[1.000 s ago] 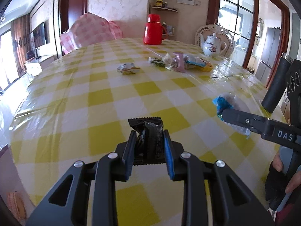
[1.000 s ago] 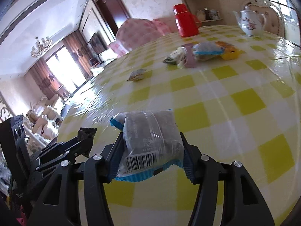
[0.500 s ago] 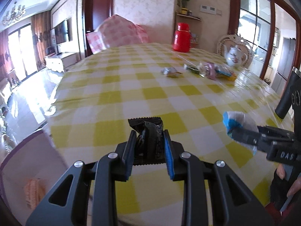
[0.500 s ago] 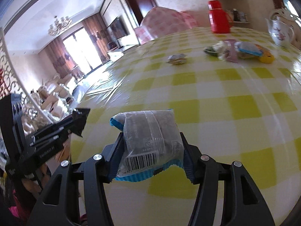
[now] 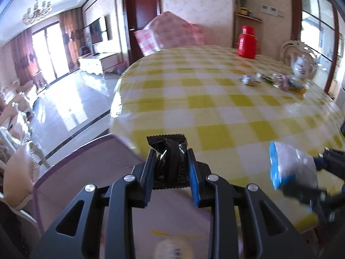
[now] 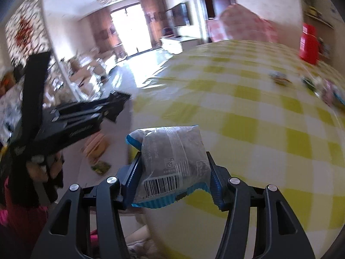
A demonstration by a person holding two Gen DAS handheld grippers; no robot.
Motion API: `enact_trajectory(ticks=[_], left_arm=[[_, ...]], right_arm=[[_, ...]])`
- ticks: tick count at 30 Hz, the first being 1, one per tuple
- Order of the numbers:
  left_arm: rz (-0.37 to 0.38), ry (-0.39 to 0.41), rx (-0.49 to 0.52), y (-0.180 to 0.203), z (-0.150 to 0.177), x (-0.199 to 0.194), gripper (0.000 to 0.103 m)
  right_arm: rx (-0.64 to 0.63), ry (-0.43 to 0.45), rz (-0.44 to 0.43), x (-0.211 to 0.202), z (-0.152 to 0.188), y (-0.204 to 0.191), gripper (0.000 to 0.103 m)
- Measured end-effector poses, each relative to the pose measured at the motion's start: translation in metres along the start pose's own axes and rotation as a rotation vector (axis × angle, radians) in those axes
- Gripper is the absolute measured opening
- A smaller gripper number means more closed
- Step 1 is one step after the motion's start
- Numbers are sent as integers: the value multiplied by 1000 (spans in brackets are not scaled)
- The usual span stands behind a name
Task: Organize snacks
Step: 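Carry the black packet and blue-edged bag off the table over the purple box, then open both grippers to drop the packets into the purple box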
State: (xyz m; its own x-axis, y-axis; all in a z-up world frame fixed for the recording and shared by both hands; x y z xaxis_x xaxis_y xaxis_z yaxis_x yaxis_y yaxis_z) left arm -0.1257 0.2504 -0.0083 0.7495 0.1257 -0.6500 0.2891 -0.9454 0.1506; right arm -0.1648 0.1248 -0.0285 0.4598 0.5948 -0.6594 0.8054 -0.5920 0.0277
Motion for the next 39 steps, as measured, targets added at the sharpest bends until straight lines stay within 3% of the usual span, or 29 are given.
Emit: enact_trajectory(ticks=[6,13,16,17,18,20,26,30,36,39], left_arm=[[-66,-9,-42,-47,-6,1,29],[-167,-48,-23,-88,-3,5,29],[-211,-42,-43,-104,-5,2,32],[-232,-35,-51,-109,-7,0,50],[-255,-22,-57,-114,-9,-2,77],[-290,11,-46,-117,-12,-7,84],[-284,11,-29,-105,-11,-2,90],[-246,20,-22,-86,-11,0,95],[-156,2,1,-35,-5,5,95],[-44,-7,-8,12,-4,5,99]], right_arm=[[-148,-5,-62,22,-21,-59,55],[-270,-45,-120,51,-28,-114,55],[-288,-28,-191,55,-30,-130,57],[-288,-16,-198,55,-32,-132,59],[-288,-2,-200,52,-34,-133,65],[-283,17,-195,49,-37,-131,68],[-196,49,-164,29,-33,-96,68],[-103,75,-69,9,-24,-49,75],[46,114,108,-38,0,42,85],[161,116,160,-57,19,89,88]])
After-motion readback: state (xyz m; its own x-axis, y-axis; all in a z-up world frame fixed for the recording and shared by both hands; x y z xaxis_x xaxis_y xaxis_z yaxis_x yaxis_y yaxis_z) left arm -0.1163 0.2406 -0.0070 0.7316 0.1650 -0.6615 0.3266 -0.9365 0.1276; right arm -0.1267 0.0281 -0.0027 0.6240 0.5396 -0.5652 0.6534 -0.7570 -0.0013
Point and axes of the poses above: each gripper's, at about its wrist camera, not at the fingertips, and x roughly the way its jaws point, y to its right, z to its underside, the point moved 10 cm from there along x, roughly the way its jaws point, and after that the axes turned 15 degrees about -x, right-handed, at the moved point
